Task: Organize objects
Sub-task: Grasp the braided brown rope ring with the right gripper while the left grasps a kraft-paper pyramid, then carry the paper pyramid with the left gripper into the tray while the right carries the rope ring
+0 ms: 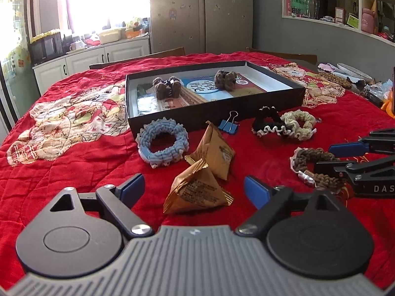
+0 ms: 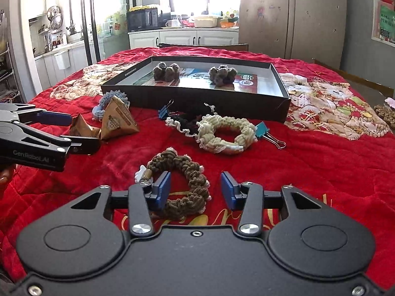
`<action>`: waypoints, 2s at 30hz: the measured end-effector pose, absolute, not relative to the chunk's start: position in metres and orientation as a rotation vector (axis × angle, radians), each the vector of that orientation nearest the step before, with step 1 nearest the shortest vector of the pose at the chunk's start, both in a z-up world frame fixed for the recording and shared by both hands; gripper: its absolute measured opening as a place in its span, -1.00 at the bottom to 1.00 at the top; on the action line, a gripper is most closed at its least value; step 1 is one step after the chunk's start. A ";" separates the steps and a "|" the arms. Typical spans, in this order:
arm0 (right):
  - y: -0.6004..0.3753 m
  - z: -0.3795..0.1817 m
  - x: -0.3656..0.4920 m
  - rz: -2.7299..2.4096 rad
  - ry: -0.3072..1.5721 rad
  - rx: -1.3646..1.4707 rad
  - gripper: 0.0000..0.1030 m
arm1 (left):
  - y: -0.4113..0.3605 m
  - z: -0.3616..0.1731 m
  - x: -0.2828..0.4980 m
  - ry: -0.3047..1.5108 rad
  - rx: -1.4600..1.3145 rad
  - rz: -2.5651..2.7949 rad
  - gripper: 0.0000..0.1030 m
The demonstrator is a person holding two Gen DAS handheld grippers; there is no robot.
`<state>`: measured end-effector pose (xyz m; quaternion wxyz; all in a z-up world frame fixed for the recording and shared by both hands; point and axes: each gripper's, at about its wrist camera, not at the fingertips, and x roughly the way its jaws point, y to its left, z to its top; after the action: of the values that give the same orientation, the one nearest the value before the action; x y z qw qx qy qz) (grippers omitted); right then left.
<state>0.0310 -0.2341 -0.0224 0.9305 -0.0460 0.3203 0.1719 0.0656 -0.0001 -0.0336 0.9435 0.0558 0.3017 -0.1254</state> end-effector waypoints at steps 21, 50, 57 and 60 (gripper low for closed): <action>-0.231 -0.025 0.029 0.368 0.669 -0.100 -0.63 | 0.005 -0.039 0.070 0.661 0.071 -0.272 0.09; -0.233 -0.020 0.027 0.370 0.649 -0.124 -0.79 | 0.003 -0.024 0.063 0.637 0.070 -0.296 -0.32; -0.233 -0.014 0.024 0.370 0.627 -0.132 -0.79 | 0.003 -0.017 0.058 0.617 0.065 -0.306 -0.32; -0.234 -0.009 0.022 0.367 0.608 -0.141 -0.79 | 0.003 -0.013 0.057 0.607 0.060 -0.311 -0.32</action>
<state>0.0219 -0.2336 -0.0091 0.9351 -0.0690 0.2976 0.1797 0.0566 0.0027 -0.0130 0.9420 0.0293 0.2976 -0.1525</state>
